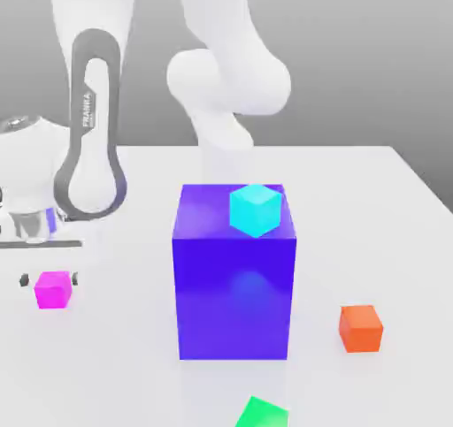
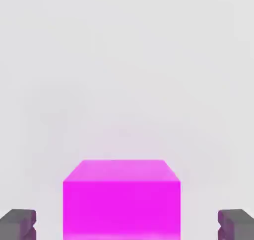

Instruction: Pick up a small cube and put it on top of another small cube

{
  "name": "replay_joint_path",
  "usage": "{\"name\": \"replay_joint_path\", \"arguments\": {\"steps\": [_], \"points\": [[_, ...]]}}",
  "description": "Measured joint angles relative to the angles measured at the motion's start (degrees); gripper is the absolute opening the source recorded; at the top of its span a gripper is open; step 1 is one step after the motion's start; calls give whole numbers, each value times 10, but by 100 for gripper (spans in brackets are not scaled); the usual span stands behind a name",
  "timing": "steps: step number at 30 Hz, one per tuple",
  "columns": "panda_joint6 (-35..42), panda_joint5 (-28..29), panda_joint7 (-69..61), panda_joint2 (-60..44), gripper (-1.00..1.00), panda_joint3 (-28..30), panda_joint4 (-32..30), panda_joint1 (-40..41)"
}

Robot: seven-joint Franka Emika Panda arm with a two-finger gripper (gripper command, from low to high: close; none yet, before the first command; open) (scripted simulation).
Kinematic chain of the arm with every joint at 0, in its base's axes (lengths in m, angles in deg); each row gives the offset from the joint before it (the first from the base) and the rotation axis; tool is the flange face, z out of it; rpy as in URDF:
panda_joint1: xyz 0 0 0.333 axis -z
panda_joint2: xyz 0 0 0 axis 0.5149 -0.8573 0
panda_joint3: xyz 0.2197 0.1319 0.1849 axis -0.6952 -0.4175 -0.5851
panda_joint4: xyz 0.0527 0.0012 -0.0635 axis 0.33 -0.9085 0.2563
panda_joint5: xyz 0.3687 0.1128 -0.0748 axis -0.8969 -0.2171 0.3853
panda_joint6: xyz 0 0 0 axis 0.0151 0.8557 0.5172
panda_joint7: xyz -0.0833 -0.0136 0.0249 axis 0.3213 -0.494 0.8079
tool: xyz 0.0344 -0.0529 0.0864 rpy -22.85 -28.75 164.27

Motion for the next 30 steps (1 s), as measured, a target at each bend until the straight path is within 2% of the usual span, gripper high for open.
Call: {"name": "replay_joint_path", "arguments": {"steps": [6, 8, 11, 12, 13, 30], "points": [[2, 2, 2, 1, -100, 0, -1, 0], [25, 38, 31, 32, -100, 38, -10, -29], [67, 129, 99, 93, -100, 96, -26, -67], [81, 163, 124, 115, -100, 109, -31, -72], [91, 175, 141, 121, -100, 115, -28, -82], [213, 262, -177, 44, -100, -136, 177, -241]]}}
